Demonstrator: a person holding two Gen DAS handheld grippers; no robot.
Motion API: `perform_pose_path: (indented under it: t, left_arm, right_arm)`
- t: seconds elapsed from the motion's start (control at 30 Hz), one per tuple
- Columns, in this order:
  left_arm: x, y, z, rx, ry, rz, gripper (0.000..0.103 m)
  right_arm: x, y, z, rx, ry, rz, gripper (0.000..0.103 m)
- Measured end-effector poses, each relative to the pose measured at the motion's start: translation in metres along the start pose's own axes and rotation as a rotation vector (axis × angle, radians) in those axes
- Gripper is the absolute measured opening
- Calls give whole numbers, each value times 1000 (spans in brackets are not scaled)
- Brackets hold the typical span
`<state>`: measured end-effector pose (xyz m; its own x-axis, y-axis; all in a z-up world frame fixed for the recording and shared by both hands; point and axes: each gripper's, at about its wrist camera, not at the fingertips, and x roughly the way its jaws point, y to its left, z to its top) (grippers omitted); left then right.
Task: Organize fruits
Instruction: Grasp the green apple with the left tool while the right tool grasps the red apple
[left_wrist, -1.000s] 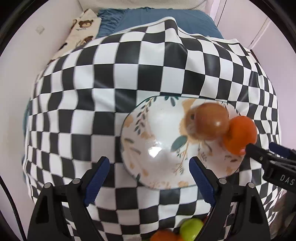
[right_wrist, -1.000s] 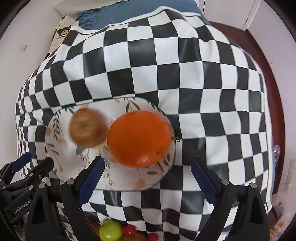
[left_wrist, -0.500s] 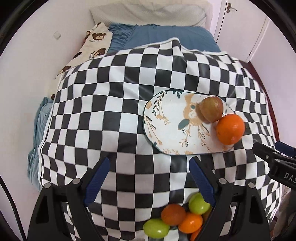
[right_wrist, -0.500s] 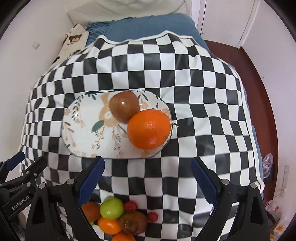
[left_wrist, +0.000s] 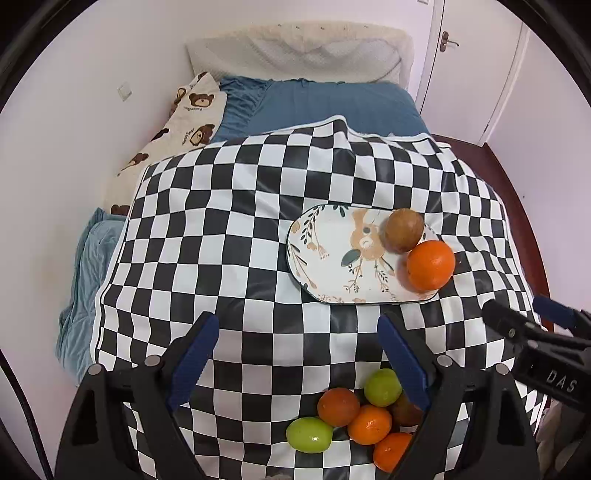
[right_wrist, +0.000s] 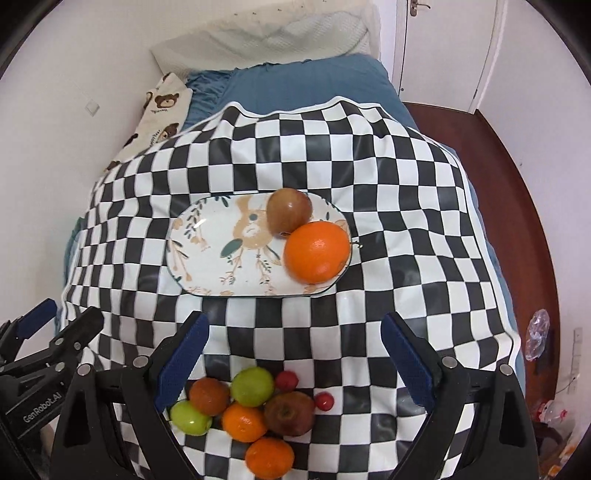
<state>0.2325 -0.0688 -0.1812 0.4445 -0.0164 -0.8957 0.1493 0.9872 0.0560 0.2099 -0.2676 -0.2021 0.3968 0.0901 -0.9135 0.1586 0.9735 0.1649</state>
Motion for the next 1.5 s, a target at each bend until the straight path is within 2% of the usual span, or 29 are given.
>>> perform_pose_path:
  t: [0.1, 0.23, 0.33, 0.43, 0.53, 0.63, 0.7, 0.83, 0.97, 1.0, 1.07, 1.1, 1.13, 1.2, 1.3, 1.37, 1.5]
  left_arm:
    - [-3, 1, -3, 0, -5, -5, 88]
    - [6, 3, -12, -7, 37, -46, 88]
    - [26, 4, -25, -1, 119, -79, 89]
    - [46, 6, -43, 10, 181, -73, 97]
    - [68, 7, -66, 25, 258, -73, 97]
    - [92, 8, -91, 22, 357, -105, 97]
    - [101, 7, -105, 26, 391, -94, 97]
    - [112, 2, -128, 48, 438, -80, 97]
    - [131, -8, -146, 80, 509, -95, 97]
    - [133, -11, -148, 83, 516, -106, 97]
    - [137, -15, -152, 78, 509, -115, 89]
    - [138, -16, -154, 80, 499, -114, 66]
    - [138, -17, -155, 75, 494, -125, 60]
    - [136, -17, -157, 67, 479, -125, 59]
    - [127, -15, -163, 71, 460, -107, 59]
    - [122, -7, -165, 77, 447, -86, 59]
    - [126, -1, -168, 49, 454, -88, 60]
  right_arm:
    - [-7, 0, -6, 19, 3, 24, 96]
    - [-4, -5, -18, 47, 45, 62, 96]
    - [15, -14, -35, 64, 121, 78, 96]
    - [40, -26, -56, 88, 216, 97, 96]
    - [74, -38, -82, 137, 325, 122, 96]
    - [103, -46, -103, 174, 388, 149, 96]
    - [119, -48, -114, 183, 407, 163, 96]
    - [142, -48, -130, 169, 453, 181, 83]
    - [152, -44, -139, 126, 471, 181, 83]
    - [153, -43, -141, 117, 476, 178, 83]
    - [158, -38, -141, 101, 480, 170, 83]
    - [160, -37, -142, 97, 479, 172, 83]
    - [161, -37, -142, 94, 471, 172, 80]
    - [163, -36, -142, 95, 464, 188, 70]
    - [164, -33, -138, 86, 464, 189, 70]
    - [159, -31, -141, 50, 469, 154, 70]
    - [153, -30, -148, 6, 469, 136, 71]
